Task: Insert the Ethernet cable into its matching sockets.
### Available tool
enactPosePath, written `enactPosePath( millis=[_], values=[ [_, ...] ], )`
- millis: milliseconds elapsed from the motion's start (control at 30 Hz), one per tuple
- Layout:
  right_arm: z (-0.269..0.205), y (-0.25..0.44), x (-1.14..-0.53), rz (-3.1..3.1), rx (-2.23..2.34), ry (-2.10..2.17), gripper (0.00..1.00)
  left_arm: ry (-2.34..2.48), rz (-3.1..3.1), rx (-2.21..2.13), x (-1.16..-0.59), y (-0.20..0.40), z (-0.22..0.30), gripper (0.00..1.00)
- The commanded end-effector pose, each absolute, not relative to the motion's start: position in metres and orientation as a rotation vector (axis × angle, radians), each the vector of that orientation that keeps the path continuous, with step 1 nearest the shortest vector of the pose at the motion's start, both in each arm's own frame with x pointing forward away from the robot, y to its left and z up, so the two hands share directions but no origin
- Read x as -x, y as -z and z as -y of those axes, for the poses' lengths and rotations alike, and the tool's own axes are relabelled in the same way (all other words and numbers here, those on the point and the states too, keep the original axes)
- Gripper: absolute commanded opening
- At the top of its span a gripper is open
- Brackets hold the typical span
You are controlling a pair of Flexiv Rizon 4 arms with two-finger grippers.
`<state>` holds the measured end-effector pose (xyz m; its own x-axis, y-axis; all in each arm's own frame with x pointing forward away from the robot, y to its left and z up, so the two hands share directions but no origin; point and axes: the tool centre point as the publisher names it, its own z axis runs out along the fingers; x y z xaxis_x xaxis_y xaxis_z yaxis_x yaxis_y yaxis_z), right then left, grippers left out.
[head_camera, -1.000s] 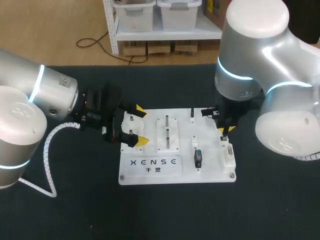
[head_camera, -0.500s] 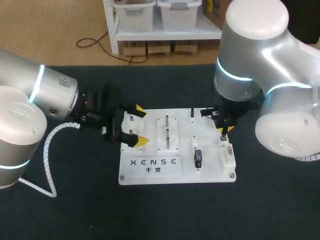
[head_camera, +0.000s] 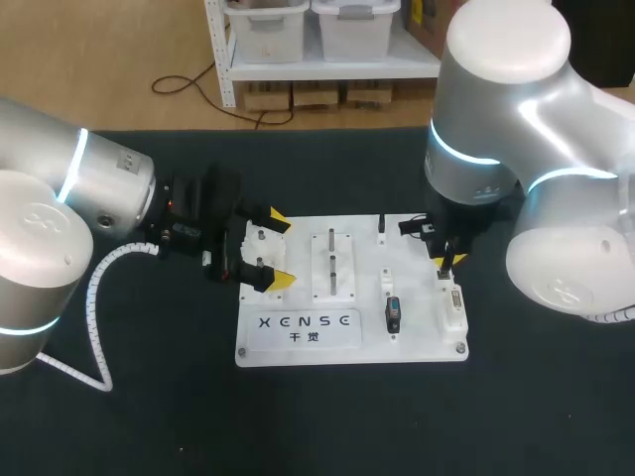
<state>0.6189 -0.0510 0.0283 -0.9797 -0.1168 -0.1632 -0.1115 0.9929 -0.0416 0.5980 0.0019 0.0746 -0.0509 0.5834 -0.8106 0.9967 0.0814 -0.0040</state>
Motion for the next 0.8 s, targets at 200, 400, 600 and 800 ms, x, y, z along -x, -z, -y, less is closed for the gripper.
enactPosePath(
  millis=[200, 400, 600, 800],
  values=[
    [0.0508, -0.0168, -0.6196, -2.976, 0.171, 0.055, 0.00, 0.810, -1.709, -1.574, -0.5987, -0.0736, -0.0021, 1.00],
    [0.0508, -0.0133, -0.6187, -2.981, 0.177, 0.064, 0.00, 0.810, -1.709, -1.574, -0.5987, -0.0736, -0.0021, 1.00],
    [0.0518, -0.0115, -0.6188, -2.987, 0.177, 0.072, 0.00, 0.810, -1.709, -1.574, -0.5987, -0.0736, -0.0021, 1.00],
    [0.0525, -0.0105, -0.6197, -2.988, 0.177, 0.078, 0.00, 0.810, -1.709, -1.574, -0.5987, -0.0736, -0.0021, 1.00]
  ],
)
